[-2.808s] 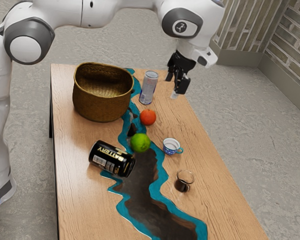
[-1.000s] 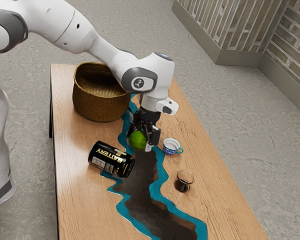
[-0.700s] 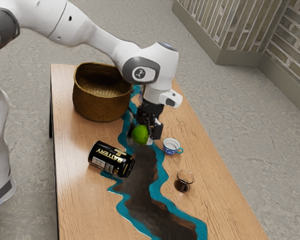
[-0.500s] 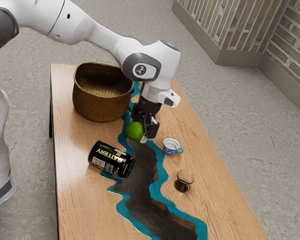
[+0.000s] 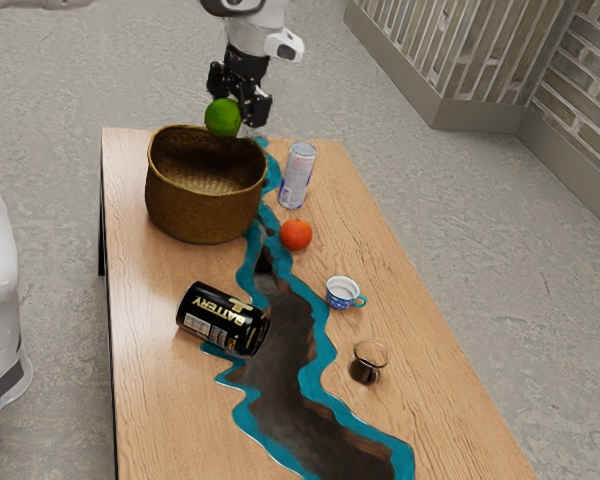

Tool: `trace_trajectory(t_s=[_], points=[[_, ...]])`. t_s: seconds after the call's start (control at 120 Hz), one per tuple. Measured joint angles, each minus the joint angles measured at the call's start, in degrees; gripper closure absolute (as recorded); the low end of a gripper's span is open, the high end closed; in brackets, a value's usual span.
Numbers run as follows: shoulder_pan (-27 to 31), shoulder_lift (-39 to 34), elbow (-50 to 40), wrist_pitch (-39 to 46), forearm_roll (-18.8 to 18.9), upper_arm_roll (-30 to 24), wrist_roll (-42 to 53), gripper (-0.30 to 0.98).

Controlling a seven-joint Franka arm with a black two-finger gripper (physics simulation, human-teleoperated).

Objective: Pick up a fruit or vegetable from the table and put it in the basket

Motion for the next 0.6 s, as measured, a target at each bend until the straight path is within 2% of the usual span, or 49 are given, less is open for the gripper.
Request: trace_trajectory(t_s=[0.133, 0.258, 0.367, 0.517, 0.558, 0.6], points=[[2.99, 1.81, -0.31, 3.38, 2.78, 3.90, 7.28, 0.31], [3.09, 6.50, -1.58, 10.23, 2.02, 4.47, 13.99, 0.33], [2.79, 7.83, -1.76, 14.08, 1.35, 4.55, 18.94, 0.15], [1.06, 7.87, -1.43, 16.82, 0.36, 3.75, 24.00, 0.05], [-1.37, 9.70, 3.76, 15.69, 0.17, -0.14, 23.82, 0.04], [-7.59, 14.65, 13.77, 13.47, 0.85, -3.13, 23.14, 0.03]])
